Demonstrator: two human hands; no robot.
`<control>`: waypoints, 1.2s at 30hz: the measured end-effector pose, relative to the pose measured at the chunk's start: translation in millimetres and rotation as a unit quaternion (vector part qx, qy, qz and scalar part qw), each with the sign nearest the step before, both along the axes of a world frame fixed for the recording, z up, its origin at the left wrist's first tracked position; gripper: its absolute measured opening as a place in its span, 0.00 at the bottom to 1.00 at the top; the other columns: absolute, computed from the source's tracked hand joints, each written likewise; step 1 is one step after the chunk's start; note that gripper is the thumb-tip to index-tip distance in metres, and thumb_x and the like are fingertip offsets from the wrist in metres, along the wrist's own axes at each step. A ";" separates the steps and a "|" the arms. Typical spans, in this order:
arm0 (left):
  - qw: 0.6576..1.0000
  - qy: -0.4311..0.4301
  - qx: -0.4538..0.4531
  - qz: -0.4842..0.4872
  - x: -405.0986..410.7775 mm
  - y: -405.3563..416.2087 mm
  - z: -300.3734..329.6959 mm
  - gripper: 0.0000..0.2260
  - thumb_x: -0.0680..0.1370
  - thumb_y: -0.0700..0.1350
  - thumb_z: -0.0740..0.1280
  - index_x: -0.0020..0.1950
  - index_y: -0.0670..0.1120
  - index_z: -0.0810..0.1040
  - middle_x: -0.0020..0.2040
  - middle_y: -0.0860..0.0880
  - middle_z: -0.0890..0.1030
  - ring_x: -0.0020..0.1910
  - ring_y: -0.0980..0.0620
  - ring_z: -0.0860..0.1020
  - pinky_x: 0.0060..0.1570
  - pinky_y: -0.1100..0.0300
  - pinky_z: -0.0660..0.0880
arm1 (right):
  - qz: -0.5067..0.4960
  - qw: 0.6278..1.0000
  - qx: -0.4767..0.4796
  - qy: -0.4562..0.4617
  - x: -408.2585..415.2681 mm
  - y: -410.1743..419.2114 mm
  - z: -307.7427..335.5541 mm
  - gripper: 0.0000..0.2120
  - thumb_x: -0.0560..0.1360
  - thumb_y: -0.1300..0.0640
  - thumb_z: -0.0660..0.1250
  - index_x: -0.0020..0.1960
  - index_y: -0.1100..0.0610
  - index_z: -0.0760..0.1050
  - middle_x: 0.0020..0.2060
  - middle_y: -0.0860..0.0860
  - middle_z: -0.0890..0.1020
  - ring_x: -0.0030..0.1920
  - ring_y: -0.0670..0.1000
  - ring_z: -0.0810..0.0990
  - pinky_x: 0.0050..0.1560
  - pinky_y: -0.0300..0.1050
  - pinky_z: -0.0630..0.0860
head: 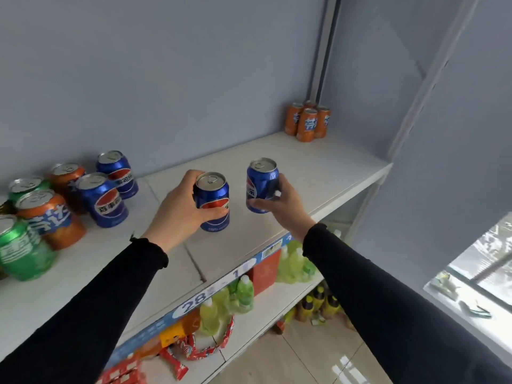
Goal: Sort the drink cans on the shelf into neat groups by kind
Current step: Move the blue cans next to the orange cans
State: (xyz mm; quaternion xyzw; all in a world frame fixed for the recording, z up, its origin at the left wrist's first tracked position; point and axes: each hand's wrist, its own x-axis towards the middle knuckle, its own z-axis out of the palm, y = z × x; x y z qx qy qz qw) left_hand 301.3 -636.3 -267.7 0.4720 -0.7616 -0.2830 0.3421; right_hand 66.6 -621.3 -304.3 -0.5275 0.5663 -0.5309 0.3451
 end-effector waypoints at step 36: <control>0.990 0.025 0.010 0.135 -253.8 -307.6 -29.2 0.28 0.70 0.48 0.79 0.64 0.50 0.69 0.56 0.52 0.80 0.53 0.52 0.80 0.56 0.52 0.79 | -0.020 0.999 -0.010 0.022 -188.3 -332.1 -36.2 0.34 0.73 0.65 0.71 0.74 0.59 0.59 0.71 0.58 0.71 0.69 0.57 0.73 0.67 0.53 0.75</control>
